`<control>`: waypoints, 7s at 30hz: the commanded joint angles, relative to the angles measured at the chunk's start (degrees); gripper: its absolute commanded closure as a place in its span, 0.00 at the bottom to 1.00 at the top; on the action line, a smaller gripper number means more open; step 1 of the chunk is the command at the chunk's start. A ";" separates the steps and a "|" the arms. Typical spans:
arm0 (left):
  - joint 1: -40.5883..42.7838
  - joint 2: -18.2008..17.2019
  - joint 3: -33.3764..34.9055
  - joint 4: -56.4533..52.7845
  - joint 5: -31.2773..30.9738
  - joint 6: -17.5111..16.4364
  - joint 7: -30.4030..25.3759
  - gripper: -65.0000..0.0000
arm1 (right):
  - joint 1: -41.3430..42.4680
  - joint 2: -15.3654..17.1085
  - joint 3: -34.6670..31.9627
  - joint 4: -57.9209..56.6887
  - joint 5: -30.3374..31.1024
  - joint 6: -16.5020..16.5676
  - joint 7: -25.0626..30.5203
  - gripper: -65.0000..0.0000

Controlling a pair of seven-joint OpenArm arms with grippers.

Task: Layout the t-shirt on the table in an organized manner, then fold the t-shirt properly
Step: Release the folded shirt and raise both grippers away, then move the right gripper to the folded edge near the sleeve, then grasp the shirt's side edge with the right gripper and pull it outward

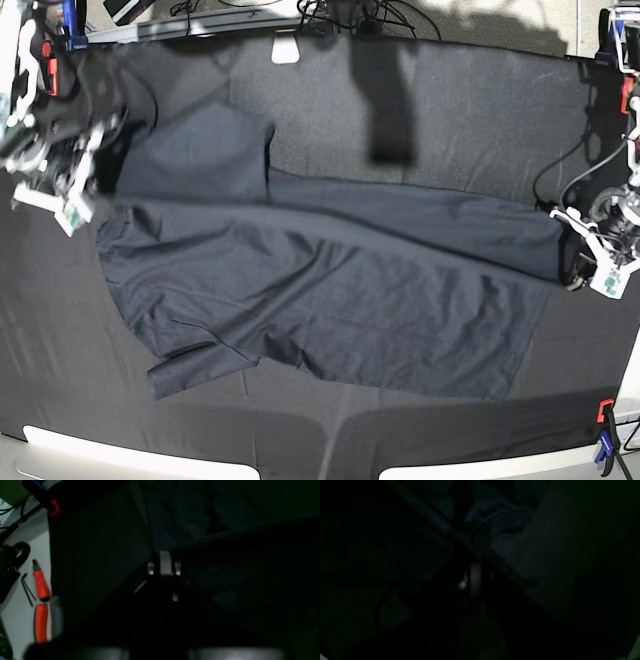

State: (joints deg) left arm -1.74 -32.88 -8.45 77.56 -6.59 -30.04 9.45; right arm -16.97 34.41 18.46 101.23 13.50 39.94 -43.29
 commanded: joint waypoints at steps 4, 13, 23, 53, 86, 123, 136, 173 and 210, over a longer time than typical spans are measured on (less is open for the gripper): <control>-1.14 -1.29 -0.55 0.81 -0.52 1.05 -0.94 0.60 | 2.03 1.33 0.59 0.63 0.20 0.06 -0.70 0.63; -1.09 -1.29 -0.61 4.55 -0.57 1.05 4.57 0.60 | 3.80 1.38 0.74 0.76 0.39 -1.92 -3.23 0.63; 11.58 -1.22 -0.61 27.82 -4.09 1.07 8.61 0.60 | -1.01 1.29 8.63 10.21 21.38 0.06 -12.48 0.64; 28.98 9.22 -0.50 45.55 -3.80 -2.99 10.32 0.60 | -16.20 -4.87 -25.16 24.44 -16.65 0.06 -6.32 0.74; 29.22 9.22 -0.50 45.55 0.57 -2.75 10.23 0.60 | -10.34 -4.94 -34.67 16.85 -28.09 -8.72 -1.64 0.74; 29.51 9.22 -0.50 45.55 0.57 -2.71 10.23 0.60 | -5.68 -2.40 -34.58 17.64 -34.56 -12.31 0.11 1.00; 29.53 9.22 -0.50 45.53 0.52 -0.81 10.25 0.60 | 17.22 -6.80 -34.56 0.52 -34.10 -14.12 7.19 1.00; 29.49 16.02 -0.50 45.53 0.55 -0.85 9.81 0.60 | 42.21 -12.83 -34.56 -24.92 -22.93 -14.53 10.82 0.62; 29.20 16.04 -0.50 45.53 0.57 -0.85 9.84 0.60 | 67.91 -12.98 -34.56 -77.48 2.14 -12.61 7.17 0.62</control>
State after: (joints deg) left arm 27.57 -16.51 -8.69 121.99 -5.52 -31.35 21.02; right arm 48.62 20.82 -16.38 23.05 15.18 26.98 -37.50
